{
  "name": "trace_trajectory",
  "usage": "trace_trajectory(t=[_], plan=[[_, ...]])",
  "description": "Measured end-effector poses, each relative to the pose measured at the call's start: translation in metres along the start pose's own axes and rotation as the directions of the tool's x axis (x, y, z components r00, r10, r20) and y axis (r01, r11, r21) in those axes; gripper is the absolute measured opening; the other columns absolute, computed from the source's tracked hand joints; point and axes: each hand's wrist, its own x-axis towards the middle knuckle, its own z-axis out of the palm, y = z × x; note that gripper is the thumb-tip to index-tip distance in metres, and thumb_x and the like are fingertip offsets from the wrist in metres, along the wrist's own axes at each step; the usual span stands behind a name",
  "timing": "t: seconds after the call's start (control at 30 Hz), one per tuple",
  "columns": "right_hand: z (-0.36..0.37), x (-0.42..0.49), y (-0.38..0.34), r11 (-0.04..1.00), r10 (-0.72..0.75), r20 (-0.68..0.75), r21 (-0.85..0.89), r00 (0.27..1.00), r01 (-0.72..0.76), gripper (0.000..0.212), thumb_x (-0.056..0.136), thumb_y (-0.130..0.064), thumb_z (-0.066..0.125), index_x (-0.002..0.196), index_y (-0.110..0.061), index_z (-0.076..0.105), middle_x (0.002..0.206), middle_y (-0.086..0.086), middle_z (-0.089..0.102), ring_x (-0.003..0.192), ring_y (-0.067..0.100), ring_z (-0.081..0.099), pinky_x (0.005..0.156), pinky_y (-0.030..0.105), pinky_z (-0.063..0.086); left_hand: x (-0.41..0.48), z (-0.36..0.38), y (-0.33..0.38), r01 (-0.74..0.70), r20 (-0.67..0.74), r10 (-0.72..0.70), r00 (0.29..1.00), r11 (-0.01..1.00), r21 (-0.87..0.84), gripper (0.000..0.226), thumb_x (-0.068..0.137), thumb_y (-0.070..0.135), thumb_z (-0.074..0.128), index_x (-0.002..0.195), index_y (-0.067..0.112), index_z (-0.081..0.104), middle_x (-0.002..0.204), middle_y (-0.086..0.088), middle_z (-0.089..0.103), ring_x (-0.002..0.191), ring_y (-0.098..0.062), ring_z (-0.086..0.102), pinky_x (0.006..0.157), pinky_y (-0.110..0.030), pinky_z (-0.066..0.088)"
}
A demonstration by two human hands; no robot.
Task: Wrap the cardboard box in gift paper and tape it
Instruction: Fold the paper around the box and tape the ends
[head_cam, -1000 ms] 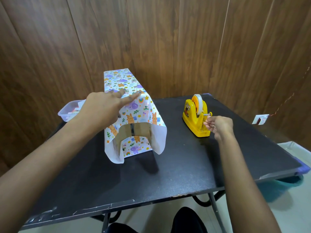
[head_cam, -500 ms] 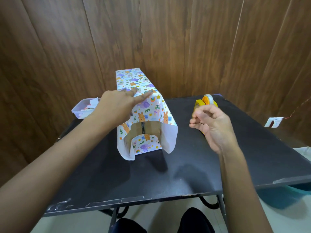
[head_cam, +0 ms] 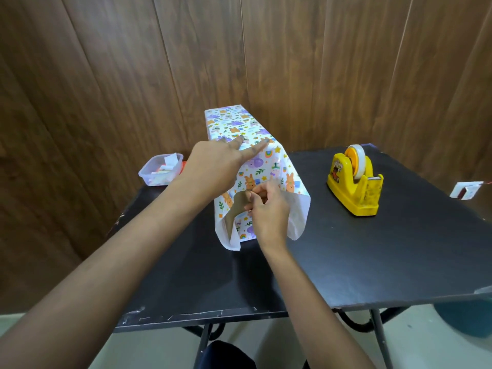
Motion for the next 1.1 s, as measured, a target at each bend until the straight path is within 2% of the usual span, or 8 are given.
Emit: trace_trajectory(t=[0.1, 0.2, 0.3, 0.37, 0.5, 0.73, 0.9, 1.1], plan=[[0.009, 0.002, 0.002, 0.995, 0.053, -0.035, 0.084, 0.998, -0.05, 0.031, 0.088, -0.003, 0.055, 0.067, -0.023, 0.046, 0.074, 0.003, 0.062, 0.077, 0.028, 0.065, 0.068, 0.035, 0.055, 0.0, 0.0, 0.0, -0.005, -0.015, 0.005, 1.0, 1.0, -0.002, 0.078, 0.095, 0.022, 0.047, 0.144, 0.047, -0.007, 0.153, -0.002, 0.027, 0.117, -0.024, 0.053, 0.046, -0.023, 0.02], [0.015, 0.002, 0.003, 0.981, 0.109, -0.079, 0.169, 0.991, -0.095, 0.027, 0.088, -0.002, 0.057, 0.069, -0.018, 0.046, 0.069, 0.003, 0.061, 0.061, 0.022, 0.063, 0.061, 0.033, 0.054, -0.001, 0.001, 0.0, -0.012, -0.02, 0.012, 1.0, 1.0, 0.0, 0.079, 0.094, 0.021, 0.047, 0.144, 0.047, -0.008, 0.153, -0.002, 0.027, 0.117, -0.024, 0.054, 0.046, -0.023, 0.019], [0.013, 0.003, 0.004, 0.959, 0.196, -0.079, 0.226, 0.977, -0.174, 0.028, 0.086, -0.01, 0.065, 0.069, -0.012, 0.043, 0.06, 0.004, 0.06, 0.04, 0.011, 0.056, 0.047, 0.027, 0.049, 0.0, 0.003, -0.001, -0.019, -0.027, 0.019, 0.999, 1.0, 0.002, 0.08, 0.094, 0.021, 0.048, 0.144, 0.047, -0.009, 0.153, -0.003, 0.028, 0.116, -0.024, 0.055, 0.046, -0.023, 0.02], [0.011, 0.002, 0.007, 0.941, 0.262, -0.048, 0.233, 0.964, -0.244, 0.035, 0.083, -0.019, 0.07, 0.068, -0.01, 0.04, 0.05, 0.004, 0.057, 0.034, 0.014, 0.054, 0.045, 0.029, 0.048, 0.0, 0.002, -0.001, -0.02, -0.027, 0.02, 0.999, 1.0, 0.015, 0.081, 0.094, 0.022, 0.048, 0.144, 0.046, -0.011, 0.153, -0.002, 0.028, 0.115, -0.024, 0.055, 0.045, -0.024, 0.02], [0.009, 0.001, 0.009, 0.914, 0.315, 0.024, 0.263, 0.949, -0.31, 0.039, 0.084, -0.021, 0.07, 0.067, -0.01, 0.036, 0.045, 0.009, 0.055, 0.031, 0.018, 0.053, 0.043, 0.03, 0.046, 0.0, 0.002, -0.001, -0.02, -0.028, 0.02, 0.999, 0.999, 0.026, 0.081, 0.094, 0.022, 0.048, 0.143, 0.047, -0.012, 0.153, -0.002, 0.028, 0.112, -0.025, 0.057, 0.045, -0.023, 0.02], [-0.001, 0.004, 0.004, 0.901, 0.366, 0.11, 0.208, 0.924, -0.382, 0.034, 0.086, -0.017, 0.067, 0.069, -0.009, 0.038, 0.051, 0.012, 0.05, 0.023, 0.011, 0.042, 0.03, 0.018, 0.036, 0.0, 0.003, -0.001, -0.015, -0.03, 0.016, 0.999, 1.0, 0.01, 0.081, 0.094, 0.022, 0.049, 0.144, 0.047, -0.009, 0.153, -0.001, 0.028, 0.112, -0.024, 0.057, 0.046, -0.022, 0.022], [0.005, 0.007, -0.004, 0.895, 0.372, 0.138, 0.207, 0.918, -0.394, 0.04, 0.085, -0.026, 0.069, 0.065, -0.007, 0.039, 0.048, 0.011, 0.051, 0.03, 0.018, 0.044, 0.038, 0.024, 0.04, 0.0, 0.002, -0.001, -0.008, -0.038, 0.008, 0.999, 1.0, 0.007, 0.08, 0.093, 0.021, 0.05, 0.144, 0.047, -0.005, 0.153, 0.0, 0.029, 0.112, -0.023, 0.057, 0.046, -0.022, 0.022], [-0.009, 0.001, -0.002, 0.883, 0.423, 0.182, 0.139, 0.888, -0.449, 0.031, 0.089, -0.014, 0.063, 0.07, -0.009, 0.039, 0.04, 0.004, 0.05, 0.025, 0.01, 0.044, 0.033, 0.019, 0.04, 0.001, 0.004, -0.002, 0.0, -0.051, 0.0, 0.999, 1.0, 0.01, 0.081, 0.092, 0.021, 0.052, 0.145, 0.046, -0.005, 0.152, 0.002, 0.031, 0.11, -0.023, 0.057, 0.047, -0.022, 0.023]])
